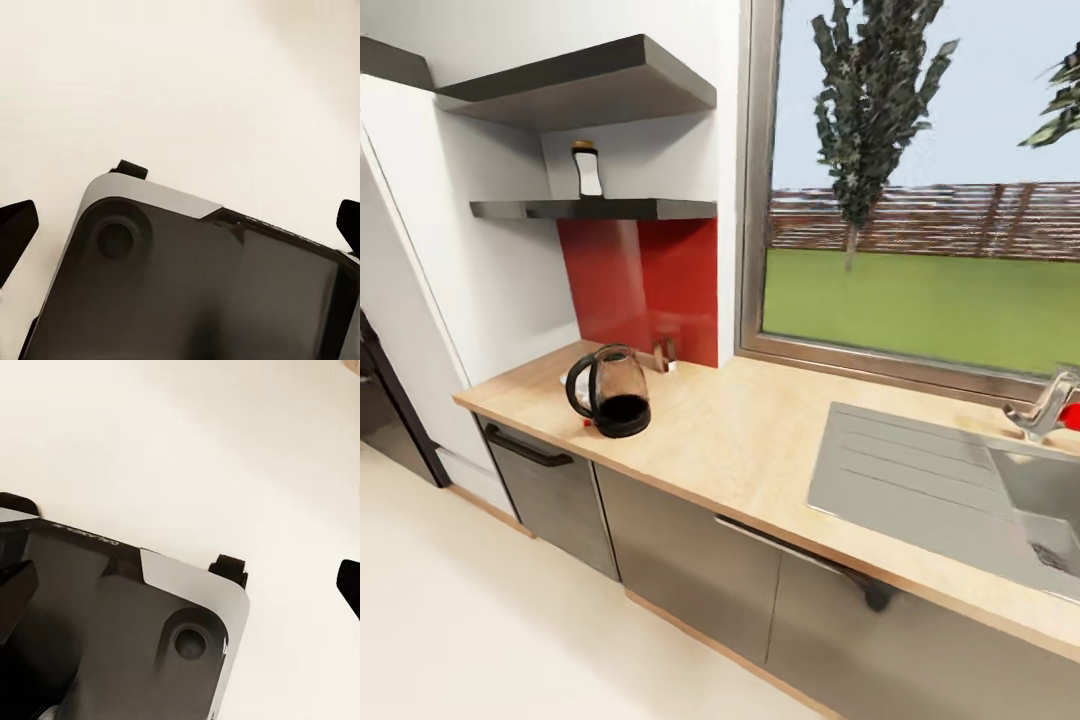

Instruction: Set up a coffee station on the kitchen countertop: keep the coffee maker on the countertop, move the bottle of coffee from the kitchen shelf to the counter next to the coffee maker, place a paper coffee filter on top of the coffee maker, put the saucer next to the coffee maker with the coffee cup on the saucer, and place the electric kettle next to the coffee maker.

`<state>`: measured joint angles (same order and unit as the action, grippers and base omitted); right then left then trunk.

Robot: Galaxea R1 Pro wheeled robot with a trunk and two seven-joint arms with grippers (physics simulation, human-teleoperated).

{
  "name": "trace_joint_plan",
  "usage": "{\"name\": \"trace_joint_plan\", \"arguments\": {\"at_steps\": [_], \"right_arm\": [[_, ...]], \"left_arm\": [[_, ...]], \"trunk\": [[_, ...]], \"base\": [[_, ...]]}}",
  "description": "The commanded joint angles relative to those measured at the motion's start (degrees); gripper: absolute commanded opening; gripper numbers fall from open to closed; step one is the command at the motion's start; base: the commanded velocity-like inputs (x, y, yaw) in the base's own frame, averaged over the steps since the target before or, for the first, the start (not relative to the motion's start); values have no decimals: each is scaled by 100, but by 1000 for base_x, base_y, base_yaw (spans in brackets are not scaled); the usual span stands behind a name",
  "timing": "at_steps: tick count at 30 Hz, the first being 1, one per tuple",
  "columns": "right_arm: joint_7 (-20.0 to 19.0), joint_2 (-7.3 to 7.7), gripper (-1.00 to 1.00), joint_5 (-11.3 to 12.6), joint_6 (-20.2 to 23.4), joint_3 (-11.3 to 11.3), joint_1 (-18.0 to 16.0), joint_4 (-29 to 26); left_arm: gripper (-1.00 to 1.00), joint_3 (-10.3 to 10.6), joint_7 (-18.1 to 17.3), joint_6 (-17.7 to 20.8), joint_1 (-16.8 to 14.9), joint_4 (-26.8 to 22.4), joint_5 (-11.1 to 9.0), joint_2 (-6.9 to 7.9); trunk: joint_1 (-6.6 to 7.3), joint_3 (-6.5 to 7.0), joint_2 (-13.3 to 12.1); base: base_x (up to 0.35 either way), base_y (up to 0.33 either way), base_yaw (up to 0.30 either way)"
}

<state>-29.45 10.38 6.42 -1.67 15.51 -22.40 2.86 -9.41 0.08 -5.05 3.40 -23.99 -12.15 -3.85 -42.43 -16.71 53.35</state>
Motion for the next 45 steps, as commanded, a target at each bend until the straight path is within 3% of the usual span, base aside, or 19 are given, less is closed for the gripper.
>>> {"name": "trace_joint_plan", "arguments": {"at_steps": [1,12,45], "right_arm": [[-26,-1,100,61,-17,48,-10,21],[-33,-1,100,61,-17,48,-10,21],[-42,-1,100,61,-17,48,-10,20]], "left_arm": [[100,1,1,-5,3,-9,-59,-2],[100,1,1,-5,3,-9,-59,-2],[100,1,1,4,3,-9,-59,-2]], "trunk": [[-4,-6,5],[-4,-6,5],[-4,-6,5]], "base": [[243,222,260],[213,245,220],[176,267,5]]}}
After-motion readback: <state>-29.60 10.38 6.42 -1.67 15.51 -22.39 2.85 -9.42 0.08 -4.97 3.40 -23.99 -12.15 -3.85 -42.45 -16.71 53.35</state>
